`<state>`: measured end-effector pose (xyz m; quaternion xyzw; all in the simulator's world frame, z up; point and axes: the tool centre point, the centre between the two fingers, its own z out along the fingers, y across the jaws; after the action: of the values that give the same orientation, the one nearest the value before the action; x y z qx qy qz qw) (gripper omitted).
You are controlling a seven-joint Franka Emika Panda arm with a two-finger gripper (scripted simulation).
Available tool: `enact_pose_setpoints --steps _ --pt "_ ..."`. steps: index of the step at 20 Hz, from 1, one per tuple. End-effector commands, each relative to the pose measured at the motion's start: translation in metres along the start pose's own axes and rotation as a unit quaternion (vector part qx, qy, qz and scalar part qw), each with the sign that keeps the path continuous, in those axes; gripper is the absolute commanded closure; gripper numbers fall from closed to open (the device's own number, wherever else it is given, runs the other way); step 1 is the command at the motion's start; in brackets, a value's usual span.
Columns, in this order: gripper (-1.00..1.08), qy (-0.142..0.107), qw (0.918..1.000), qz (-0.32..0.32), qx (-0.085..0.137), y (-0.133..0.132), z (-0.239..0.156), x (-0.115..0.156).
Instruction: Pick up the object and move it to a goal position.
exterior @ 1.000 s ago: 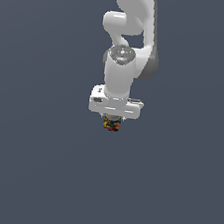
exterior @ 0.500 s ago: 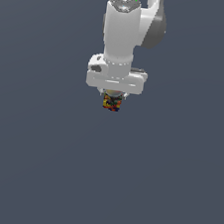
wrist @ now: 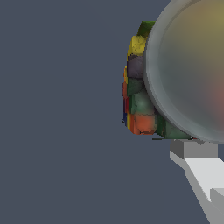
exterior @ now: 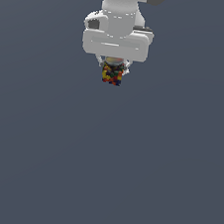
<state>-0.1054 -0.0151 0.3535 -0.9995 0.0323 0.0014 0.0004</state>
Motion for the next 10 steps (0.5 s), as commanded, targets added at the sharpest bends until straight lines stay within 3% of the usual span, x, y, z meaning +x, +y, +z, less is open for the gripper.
enact_pose_setpoints --steps 1,10 --pt "1.08 0.001 1.0000 0.000 0.000 0.003 -0.024 -0.009" --pt "1.08 0.001 1.0000 0.000 0.000 0.010 -0.077 -0.027"
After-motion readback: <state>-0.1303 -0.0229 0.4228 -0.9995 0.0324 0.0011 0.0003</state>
